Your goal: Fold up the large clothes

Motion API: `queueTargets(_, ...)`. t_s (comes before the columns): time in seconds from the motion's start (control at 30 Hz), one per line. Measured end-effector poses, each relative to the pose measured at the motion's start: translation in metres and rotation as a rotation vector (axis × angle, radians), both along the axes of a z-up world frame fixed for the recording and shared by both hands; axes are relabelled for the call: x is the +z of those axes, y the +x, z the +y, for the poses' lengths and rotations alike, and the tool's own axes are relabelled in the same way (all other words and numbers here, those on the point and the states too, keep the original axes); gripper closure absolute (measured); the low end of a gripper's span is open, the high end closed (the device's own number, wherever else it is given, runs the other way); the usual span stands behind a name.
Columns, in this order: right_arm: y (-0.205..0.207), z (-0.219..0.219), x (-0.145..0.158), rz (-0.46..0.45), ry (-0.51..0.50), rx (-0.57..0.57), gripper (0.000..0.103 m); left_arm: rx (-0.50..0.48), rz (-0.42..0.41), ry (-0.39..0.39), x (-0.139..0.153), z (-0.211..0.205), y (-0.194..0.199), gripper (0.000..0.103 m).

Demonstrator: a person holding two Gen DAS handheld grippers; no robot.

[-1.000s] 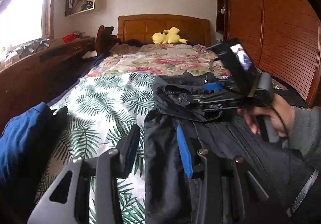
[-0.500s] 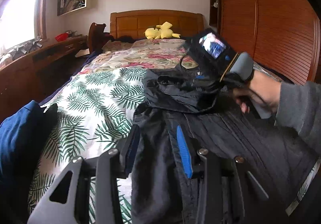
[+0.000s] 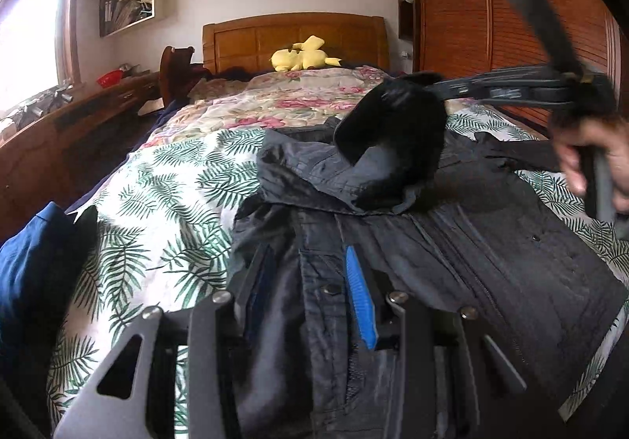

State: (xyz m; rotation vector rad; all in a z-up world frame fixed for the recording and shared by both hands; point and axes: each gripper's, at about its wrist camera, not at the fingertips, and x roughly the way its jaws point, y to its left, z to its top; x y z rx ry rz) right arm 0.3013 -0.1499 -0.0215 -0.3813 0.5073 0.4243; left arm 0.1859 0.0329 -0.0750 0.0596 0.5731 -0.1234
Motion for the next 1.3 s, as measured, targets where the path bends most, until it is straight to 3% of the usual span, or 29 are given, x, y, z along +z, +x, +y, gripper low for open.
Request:
queueTargets(0.23,-0.063,-0.053,-0.001,0.016,0.084,-0.038,0.099,-0.013,-0.015,0.035,-0.002,-0.019,-0.002,0.067)
queueTargets(0.37,-0.08,-0.073,-0.032,0.08,0.064,-0.081,0.099,-0.003,-0.02,0.033,-0.003,-0.022,-0.001,0.067)
queueTargets(0.53,-0.09,-0.081,-0.083,0.191,0.003,-0.097,0.098,0.01,-0.034,0.025,-0.003,-0.02,-0.002,0.067)
queueTargets(0.67,-0.096,-0.075,-0.108,0.242,-0.036,-0.083,0.098,0.019,-0.034,0.026,-0.005,-0.017,-0.002,0.067)
queueTargets(0.87,-0.109,-0.065,-0.103,0.223,-0.034,-0.055,0.094,0.027,-0.027,0.017,-0.006,-0.01,0.0,0.067)
queueTargets(0.97,-0.116,-0.056,-0.088,0.178,-0.032,-0.029,0.082,0.029,-0.026,0.008,-0.006,-0.007,0.001,0.067)
queueTargets(1.03,-0.117,-0.051,-0.079,0.153,-0.028,-0.016,0.06,0.03,-0.025,0.004,-0.005,-0.005,0.001,0.067)
queueTargets(1.07,-0.117,-0.048,-0.073,0.126,-0.025,-0.012,0.038,0.03,-0.026,0.003,-0.005,-0.004,0.001,0.067)
queueTargets(1.1,-0.117,-0.045,-0.068,0.105,-0.021,-0.009,0.03,0.03,-0.027,0.001,-0.004,-0.004,0.001,0.067)
queueTargets(1.3,-0.077,-0.019,-0.065,0.111,-0.032,-0.053,0.024,0.03,-0.036,-0.006,0.0,0.0,-0.002,0.067)
